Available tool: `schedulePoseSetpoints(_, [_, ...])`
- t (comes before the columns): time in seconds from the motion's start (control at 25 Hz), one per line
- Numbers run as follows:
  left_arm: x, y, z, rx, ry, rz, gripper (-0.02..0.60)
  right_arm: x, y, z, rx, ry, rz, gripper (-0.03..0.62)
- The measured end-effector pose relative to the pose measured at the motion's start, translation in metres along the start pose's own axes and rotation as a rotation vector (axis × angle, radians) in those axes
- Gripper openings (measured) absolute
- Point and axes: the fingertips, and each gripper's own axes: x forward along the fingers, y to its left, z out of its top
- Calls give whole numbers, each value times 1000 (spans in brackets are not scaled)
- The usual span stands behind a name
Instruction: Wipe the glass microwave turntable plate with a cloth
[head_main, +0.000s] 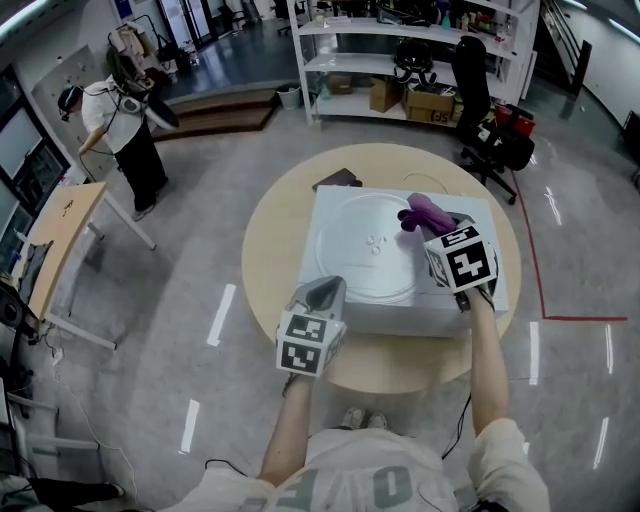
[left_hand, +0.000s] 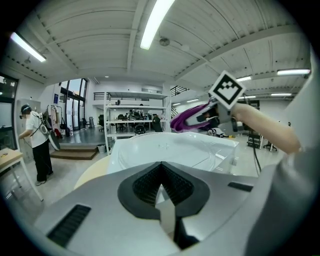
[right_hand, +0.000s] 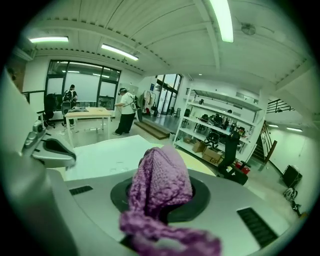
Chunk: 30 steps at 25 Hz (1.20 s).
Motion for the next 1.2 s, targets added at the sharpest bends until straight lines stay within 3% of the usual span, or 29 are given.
schedulePoseSetpoints(0.2, [1,0,0,-1,-4,0,3,43,-19,-14,0,93,-13,48])
schedulePoseSetpoints(0.68, [0,2,4,3,-13,18,3,41,-9,-18,-39,83,-25,48])
schedulePoseSetpoints(0.96, [0,0,2,1,-7,18,3,2,3,-35,-7,56,-48,48])
schedulePoseSetpoints(1.2, [1,2,2,10,-10,25,3,-46,42,-67,15,27,-24,48])
